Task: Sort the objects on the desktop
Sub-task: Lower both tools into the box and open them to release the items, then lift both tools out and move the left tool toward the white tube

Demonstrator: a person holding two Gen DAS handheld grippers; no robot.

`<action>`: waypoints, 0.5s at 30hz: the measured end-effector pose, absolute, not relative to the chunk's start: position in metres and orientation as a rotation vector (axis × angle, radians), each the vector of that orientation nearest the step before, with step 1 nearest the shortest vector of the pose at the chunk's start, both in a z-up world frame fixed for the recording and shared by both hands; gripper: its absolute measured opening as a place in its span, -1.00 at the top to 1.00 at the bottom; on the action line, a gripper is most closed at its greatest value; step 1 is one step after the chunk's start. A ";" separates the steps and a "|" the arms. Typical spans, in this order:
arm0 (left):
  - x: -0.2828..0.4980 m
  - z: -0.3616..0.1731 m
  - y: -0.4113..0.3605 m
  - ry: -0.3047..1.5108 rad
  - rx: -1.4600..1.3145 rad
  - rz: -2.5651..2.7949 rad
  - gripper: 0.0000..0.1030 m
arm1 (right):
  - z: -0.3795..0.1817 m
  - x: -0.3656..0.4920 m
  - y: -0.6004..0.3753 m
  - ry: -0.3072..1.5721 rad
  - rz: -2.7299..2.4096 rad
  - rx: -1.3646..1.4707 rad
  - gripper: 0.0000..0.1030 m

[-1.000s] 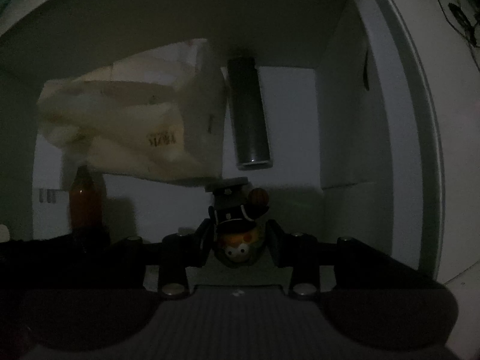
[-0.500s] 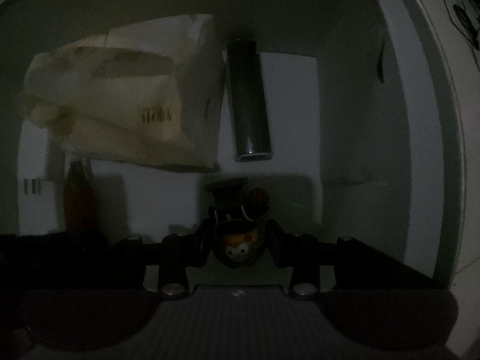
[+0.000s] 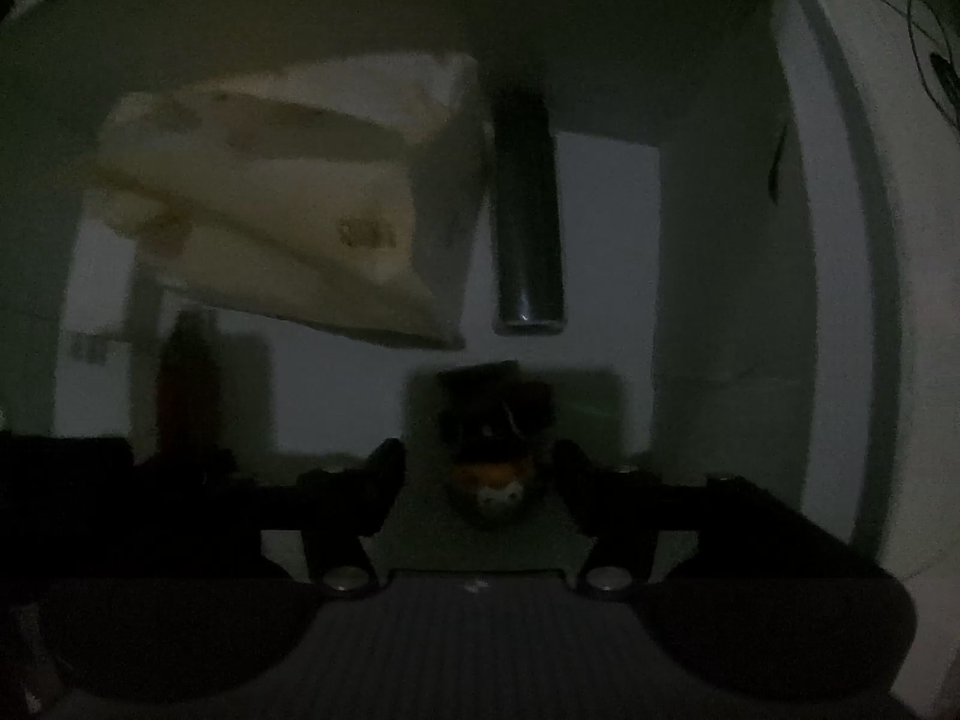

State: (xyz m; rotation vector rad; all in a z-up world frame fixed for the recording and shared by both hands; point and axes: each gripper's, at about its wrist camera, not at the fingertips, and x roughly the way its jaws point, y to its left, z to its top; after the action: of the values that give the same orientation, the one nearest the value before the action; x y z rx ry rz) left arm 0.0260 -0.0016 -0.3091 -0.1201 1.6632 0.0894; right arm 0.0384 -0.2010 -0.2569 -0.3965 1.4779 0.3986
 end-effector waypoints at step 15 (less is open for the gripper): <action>0.038 -0.175 0.004 1.475 -0.069 0.118 -0.33 | -0.136 0.066 -0.175 1.272 0.396 -0.340 -0.54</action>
State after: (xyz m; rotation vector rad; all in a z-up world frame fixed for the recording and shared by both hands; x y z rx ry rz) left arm 0.0378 0.0037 -0.1750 -0.0688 1.4749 0.1180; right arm 0.0655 -0.1749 -0.1358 -0.3400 1.2724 0.3962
